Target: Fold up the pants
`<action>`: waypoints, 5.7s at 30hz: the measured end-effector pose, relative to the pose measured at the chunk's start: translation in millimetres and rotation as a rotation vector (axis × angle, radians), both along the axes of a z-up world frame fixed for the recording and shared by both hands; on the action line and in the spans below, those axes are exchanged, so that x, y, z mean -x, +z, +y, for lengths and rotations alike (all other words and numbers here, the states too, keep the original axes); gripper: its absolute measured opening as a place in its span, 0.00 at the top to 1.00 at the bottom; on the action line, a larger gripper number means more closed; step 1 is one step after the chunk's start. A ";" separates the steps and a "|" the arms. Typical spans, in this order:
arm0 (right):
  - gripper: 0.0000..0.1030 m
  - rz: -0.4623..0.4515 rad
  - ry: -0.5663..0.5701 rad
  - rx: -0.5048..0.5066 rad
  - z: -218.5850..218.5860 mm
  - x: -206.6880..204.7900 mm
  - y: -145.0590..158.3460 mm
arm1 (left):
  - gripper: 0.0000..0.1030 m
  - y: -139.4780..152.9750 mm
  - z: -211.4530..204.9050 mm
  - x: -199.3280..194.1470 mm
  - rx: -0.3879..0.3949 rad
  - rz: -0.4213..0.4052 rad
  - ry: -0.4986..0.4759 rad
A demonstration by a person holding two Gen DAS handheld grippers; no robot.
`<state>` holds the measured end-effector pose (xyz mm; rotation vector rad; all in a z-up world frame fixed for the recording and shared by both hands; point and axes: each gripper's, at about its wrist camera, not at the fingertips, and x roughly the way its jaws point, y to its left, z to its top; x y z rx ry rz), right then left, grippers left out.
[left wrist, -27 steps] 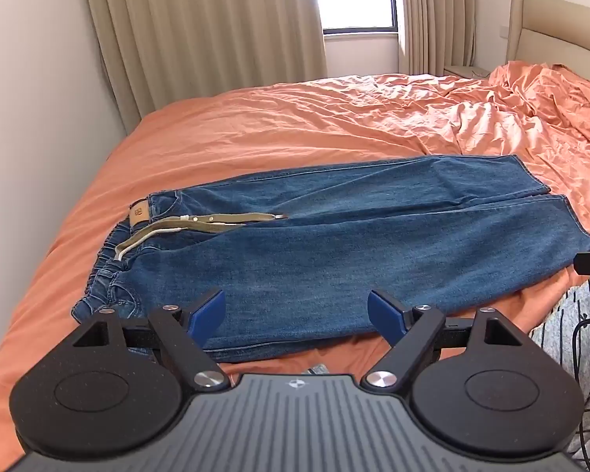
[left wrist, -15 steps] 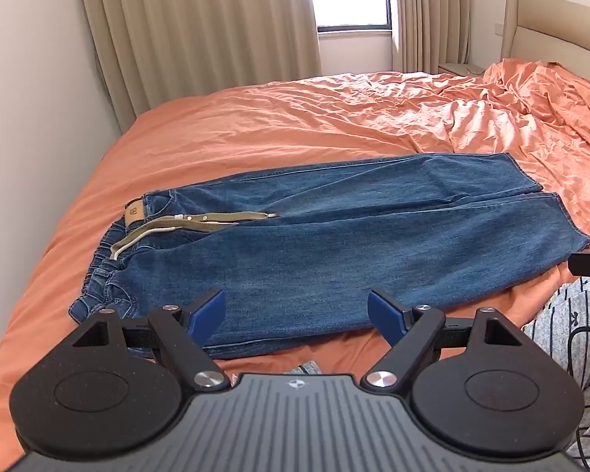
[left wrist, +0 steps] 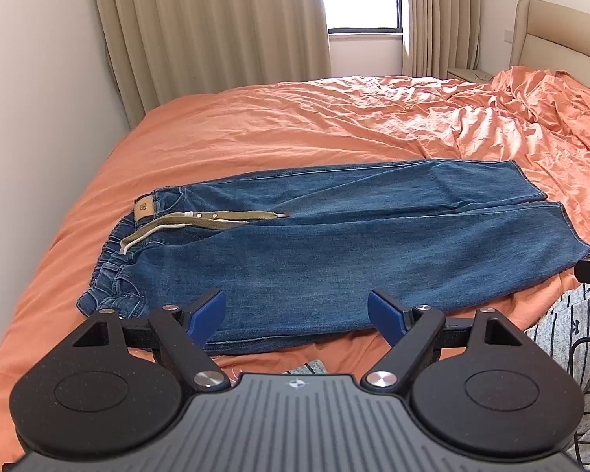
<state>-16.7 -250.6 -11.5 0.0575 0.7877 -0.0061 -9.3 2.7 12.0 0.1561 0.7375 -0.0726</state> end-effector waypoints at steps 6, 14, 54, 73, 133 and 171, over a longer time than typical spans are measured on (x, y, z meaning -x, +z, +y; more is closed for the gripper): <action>0.21 -0.004 -0.001 0.000 -1.6 2.1 1.0 | 0.07 2.4 1.8 0.9 0.003 0.000 0.006; 0.21 -0.015 -0.006 0.005 1.2 1.2 1.9 | 0.07 4.3 0.4 2.4 0.000 0.000 0.003; 0.21 -0.009 -0.034 0.002 -6.9 2.6 2.1 | 0.07 1.7 4.7 3.3 0.027 0.000 -0.004; 0.21 -0.026 -0.025 -0.004 -14.8 -15.8 -7.7 | 0.16 2.8 33.2 -13.9 0.060 0.004 0.010; 0.46 0.153 -0.432 -0.019 -225.3 -277.2 -129.4 | 0.85 -176.7 306.7 -370.9 0.051 0.174 0.326; 0.98 0.127 -0.508 -0.153 -354.5 -407.3 -164.8 | 0.77 -149.7 258.2 -425.6 -0.019 0.137 0.428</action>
